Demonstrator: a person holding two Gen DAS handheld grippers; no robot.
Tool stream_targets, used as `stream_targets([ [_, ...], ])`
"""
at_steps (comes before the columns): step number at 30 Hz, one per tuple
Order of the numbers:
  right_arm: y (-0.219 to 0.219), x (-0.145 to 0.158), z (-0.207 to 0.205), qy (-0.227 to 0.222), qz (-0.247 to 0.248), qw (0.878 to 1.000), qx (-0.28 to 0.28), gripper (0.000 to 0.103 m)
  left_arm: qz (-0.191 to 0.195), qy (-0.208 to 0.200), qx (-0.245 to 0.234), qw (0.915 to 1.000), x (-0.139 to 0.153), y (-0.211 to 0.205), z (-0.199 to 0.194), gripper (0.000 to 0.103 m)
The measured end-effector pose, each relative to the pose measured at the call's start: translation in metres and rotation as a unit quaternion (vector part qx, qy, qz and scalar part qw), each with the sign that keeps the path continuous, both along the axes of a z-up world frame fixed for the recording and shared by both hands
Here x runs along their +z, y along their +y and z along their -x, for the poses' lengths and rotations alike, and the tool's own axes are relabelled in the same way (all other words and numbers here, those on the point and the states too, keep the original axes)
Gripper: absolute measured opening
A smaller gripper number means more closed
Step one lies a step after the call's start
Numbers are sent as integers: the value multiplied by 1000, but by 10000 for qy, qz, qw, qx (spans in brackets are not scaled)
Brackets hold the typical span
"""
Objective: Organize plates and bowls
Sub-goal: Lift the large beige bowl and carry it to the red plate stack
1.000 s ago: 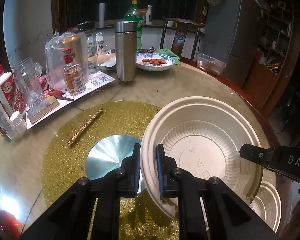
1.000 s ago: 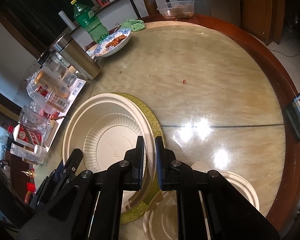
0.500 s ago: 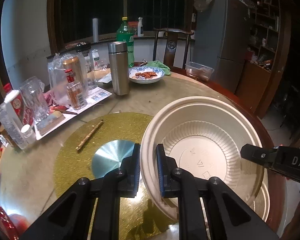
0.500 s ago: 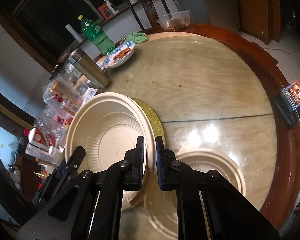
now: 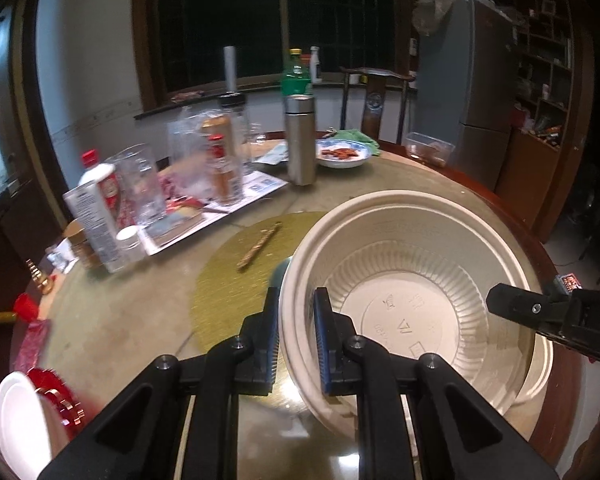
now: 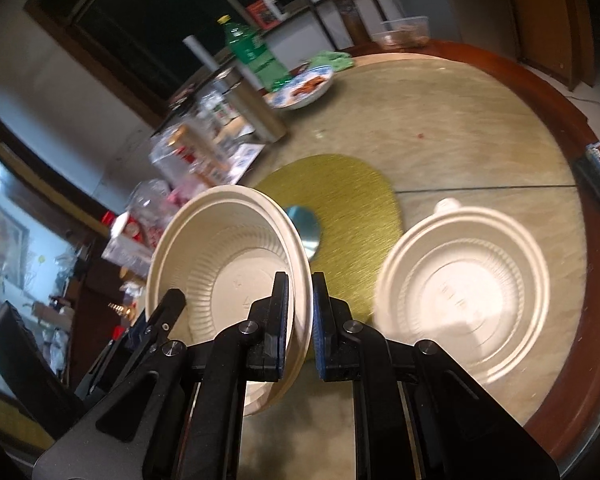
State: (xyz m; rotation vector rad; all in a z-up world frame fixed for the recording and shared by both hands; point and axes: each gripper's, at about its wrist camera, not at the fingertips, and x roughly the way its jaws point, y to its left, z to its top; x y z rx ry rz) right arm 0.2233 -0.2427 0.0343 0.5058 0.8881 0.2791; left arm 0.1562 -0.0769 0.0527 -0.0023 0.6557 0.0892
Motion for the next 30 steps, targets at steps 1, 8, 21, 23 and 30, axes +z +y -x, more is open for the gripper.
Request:
stream_targets([
  [1, 6, 1, 4, -24, -24, 10000, 70, 11, 0, -13, 47, 10000, 1, 5, 4, 14],
  [8, 70, -4, 26, -68, -103, 9977, 662, 11, 35, -44, 522, 9986, 0, 64, 40, 14],
  [21, 221, -16, 52, -10, -155, 9779, 2086, 11, 348, -80, 1728, 9843, -1, 196, 113, 14],
  [23, 241, -18, 56, 23, -146, 9735, 2282, 11, 359, -104, 1904, 9810, -2, 212, 125, 14],
  [30, 299, -21, 73, 0, -31, 9582, 2861, 11, 363, -187, 2291, 9725, -5, 248, 161, 14],
])
